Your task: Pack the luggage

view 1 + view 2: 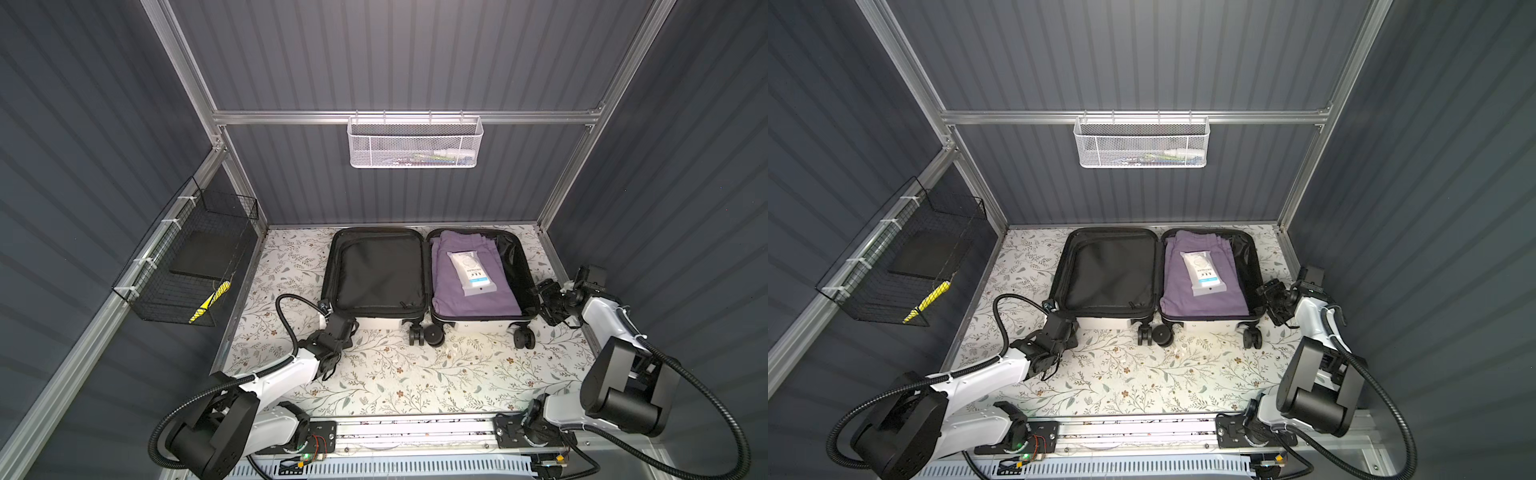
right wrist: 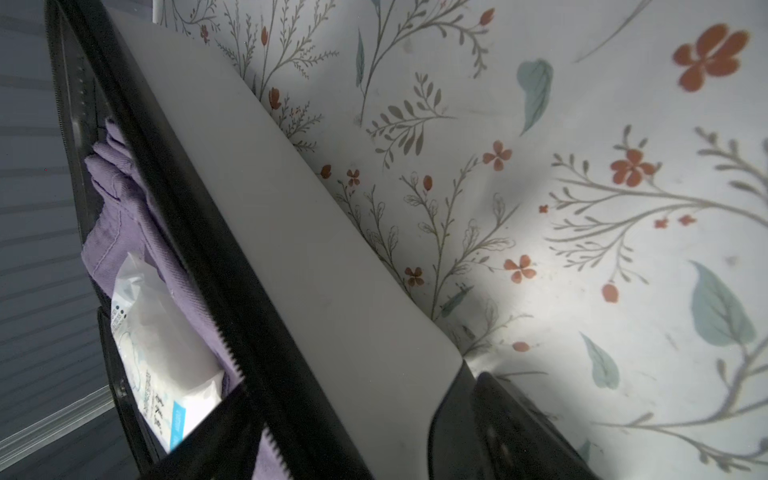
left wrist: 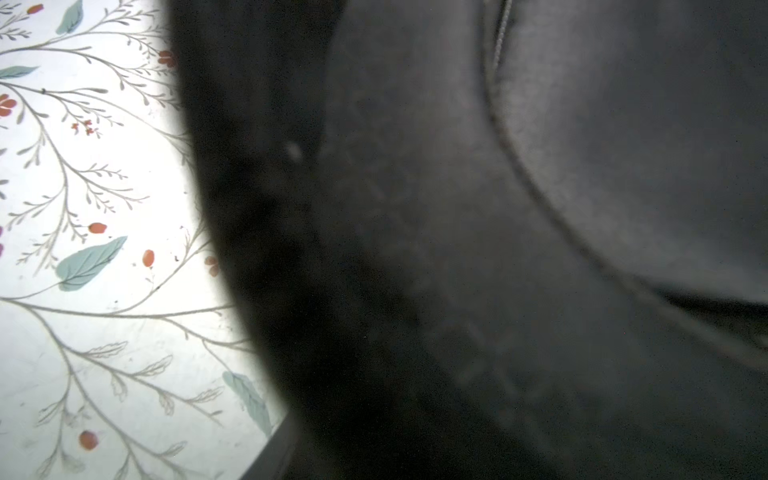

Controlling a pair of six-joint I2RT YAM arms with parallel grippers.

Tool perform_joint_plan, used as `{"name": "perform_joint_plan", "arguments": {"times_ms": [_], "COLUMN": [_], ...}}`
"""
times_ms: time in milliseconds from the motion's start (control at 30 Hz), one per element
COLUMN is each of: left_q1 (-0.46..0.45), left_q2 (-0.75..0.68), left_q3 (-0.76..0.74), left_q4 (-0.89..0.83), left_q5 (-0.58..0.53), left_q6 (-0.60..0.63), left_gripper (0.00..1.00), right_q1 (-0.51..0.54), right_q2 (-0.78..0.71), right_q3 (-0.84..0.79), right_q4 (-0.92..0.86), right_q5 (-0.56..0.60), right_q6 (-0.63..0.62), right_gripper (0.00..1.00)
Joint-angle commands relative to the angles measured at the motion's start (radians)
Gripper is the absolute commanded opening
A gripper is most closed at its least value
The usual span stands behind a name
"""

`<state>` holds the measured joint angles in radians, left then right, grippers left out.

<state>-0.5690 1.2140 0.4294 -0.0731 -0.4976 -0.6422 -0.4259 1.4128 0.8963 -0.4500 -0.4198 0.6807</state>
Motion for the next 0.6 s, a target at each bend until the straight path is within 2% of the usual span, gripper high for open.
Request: {"name": "perform_joint_plan", "arguments": {"times_ms": [0,567], "left_q1": [0.003,0.003], "left_q2": [-0.034,-0.237], "left_q3": [0.042,0.141], "left_q4": [-0.065,-0.171], "left_q5": [-0.013,0.03], "left_q6": [-0.031,0.063], "left_gripper": [0.21,0.13], "right_q1": [0.011,0.112], "right_q2": [-0.023,-0.089], "right_q3": [-0.02,-0.095], "right_q4": [-0.016,0.01], "right_q5": [-0.017,-0.056], "right_q6": [-0.001,-0.02], "right_gripper": [0.76,0.64]}}
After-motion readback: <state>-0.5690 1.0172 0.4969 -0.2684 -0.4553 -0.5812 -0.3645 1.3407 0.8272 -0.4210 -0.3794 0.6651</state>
